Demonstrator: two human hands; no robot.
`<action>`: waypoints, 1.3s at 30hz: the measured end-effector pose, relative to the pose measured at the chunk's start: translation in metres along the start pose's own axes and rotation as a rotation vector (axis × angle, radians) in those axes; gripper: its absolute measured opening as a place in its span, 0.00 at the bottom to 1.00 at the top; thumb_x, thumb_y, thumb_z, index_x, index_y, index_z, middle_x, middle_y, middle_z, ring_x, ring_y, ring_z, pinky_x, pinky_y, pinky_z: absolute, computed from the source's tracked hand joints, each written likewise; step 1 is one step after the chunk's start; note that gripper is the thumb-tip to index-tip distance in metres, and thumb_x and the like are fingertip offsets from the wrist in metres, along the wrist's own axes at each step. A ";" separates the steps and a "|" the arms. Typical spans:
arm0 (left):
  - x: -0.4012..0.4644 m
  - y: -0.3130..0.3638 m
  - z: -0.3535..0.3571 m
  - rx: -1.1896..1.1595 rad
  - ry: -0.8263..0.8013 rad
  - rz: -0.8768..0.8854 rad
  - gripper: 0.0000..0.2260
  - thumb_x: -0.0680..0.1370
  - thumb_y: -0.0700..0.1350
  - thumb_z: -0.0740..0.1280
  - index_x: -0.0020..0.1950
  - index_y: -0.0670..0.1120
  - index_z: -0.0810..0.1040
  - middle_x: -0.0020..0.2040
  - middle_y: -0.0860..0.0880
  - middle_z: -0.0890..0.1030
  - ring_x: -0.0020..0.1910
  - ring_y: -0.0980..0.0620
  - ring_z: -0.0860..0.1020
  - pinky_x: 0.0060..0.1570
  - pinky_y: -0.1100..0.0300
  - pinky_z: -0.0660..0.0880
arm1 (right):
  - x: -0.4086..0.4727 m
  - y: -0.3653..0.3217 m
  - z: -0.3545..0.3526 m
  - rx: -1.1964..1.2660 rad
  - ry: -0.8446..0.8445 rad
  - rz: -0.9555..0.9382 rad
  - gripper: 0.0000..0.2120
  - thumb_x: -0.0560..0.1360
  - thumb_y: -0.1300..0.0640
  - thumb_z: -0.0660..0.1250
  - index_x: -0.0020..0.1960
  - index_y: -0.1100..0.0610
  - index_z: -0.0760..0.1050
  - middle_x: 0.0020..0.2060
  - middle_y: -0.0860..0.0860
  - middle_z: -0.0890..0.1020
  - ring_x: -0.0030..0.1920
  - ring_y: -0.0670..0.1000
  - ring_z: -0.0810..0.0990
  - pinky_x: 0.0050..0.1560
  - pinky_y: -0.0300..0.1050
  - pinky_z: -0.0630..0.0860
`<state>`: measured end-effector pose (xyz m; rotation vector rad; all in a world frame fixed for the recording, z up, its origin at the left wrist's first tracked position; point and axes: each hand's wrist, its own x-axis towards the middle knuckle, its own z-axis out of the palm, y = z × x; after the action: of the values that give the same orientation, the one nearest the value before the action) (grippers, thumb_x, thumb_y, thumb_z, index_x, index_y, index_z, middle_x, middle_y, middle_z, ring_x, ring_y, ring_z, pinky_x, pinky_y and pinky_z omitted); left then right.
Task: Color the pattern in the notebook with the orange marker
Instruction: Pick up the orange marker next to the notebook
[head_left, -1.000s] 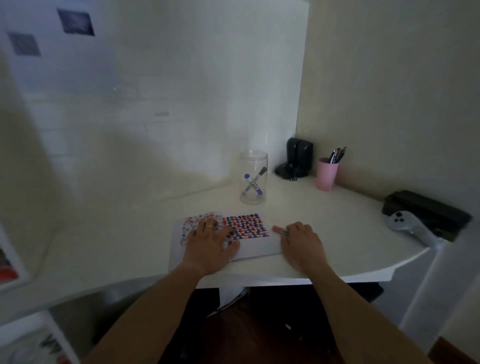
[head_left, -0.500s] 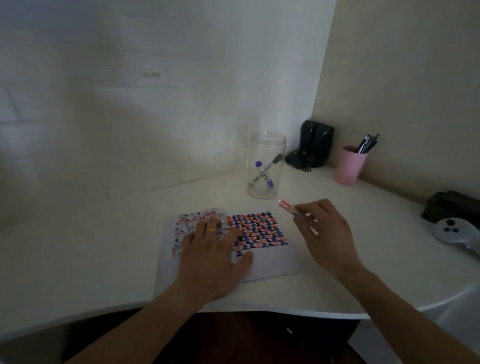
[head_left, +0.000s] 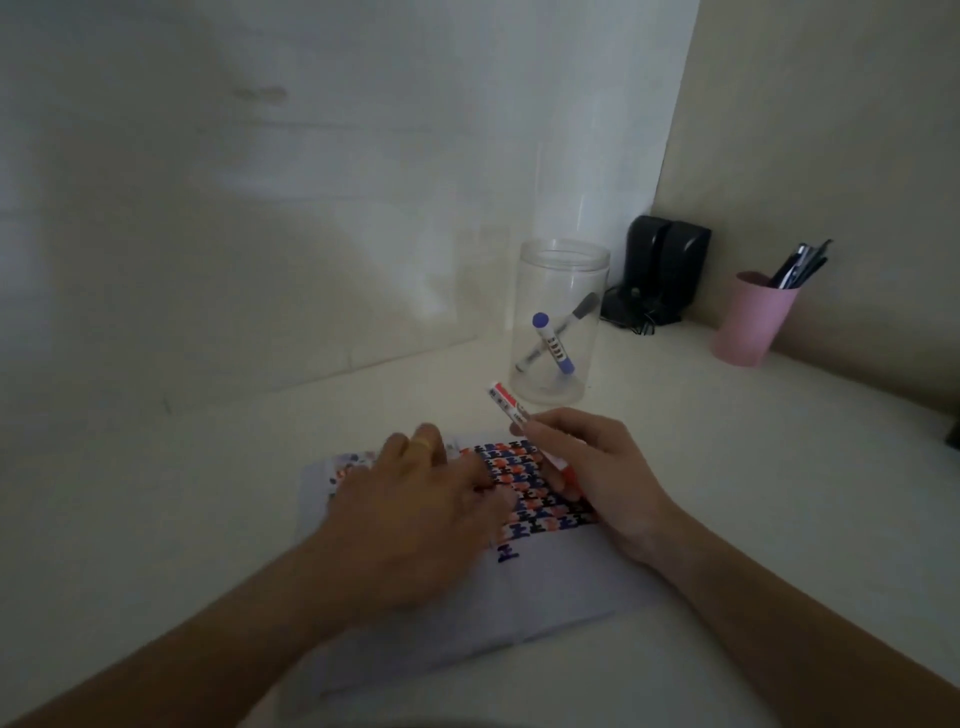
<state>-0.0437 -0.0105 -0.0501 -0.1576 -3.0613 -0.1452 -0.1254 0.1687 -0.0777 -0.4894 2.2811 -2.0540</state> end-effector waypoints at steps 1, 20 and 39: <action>0.013 -0.004 -0.005 -0.023 0.021 -0.012 0.27 0.76 0.69 0.43 0.59 0.58 0.74 0.57 0.50 0.75 0.57 0.50 0.73 0.52 0.50 0.73 | 0.001 0.000 -0.001 0.037 0.002 0.015 0.09 0.76 0.56 0.70 0.48 0.61 0.84 0.26 0.51 0.73 0.27 0.49 0.70 0.27 0.40 0.66; 0.047 -0.020 0.014 -0.270 0.495 0.498 0.16 0.82 0.58 0.58 0.57 0.50 0.79 0.44 0.54 0.84 0.38 0.61 0.75 0.42 0.78 0.65 | -0.010 -0.021 -0.002 0.221 -0.044 -0.074 0.08 0.72 0.52 0.74 0.40 0.56 0.82 0.31 0.56 0.81 0.30 0.51 0.75 0.31 0.41 0.72; 0.044 -0.017 0.001 0.029 0.467 0.605 0.18 0.84 0.49 0.48 0.42 0.47 0.73 0.30 0.50 0.75 0.24 0.51 0.72 0.28 0.56 0.73 | -0.017 -0.025 0.017 0.310 0.068 -0.052 0.12 0.70 0.55 0.72 0.32 0.61 0.81 0.24 0.55 0.80 0.22 0.47 0.73 0.24 0.37 0.70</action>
<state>-0.0894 -0.0226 -0.0493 -0.8890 -2.4243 -0.0829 -0.0998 0.1551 -0.0587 -0.4703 1.9450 -2.4253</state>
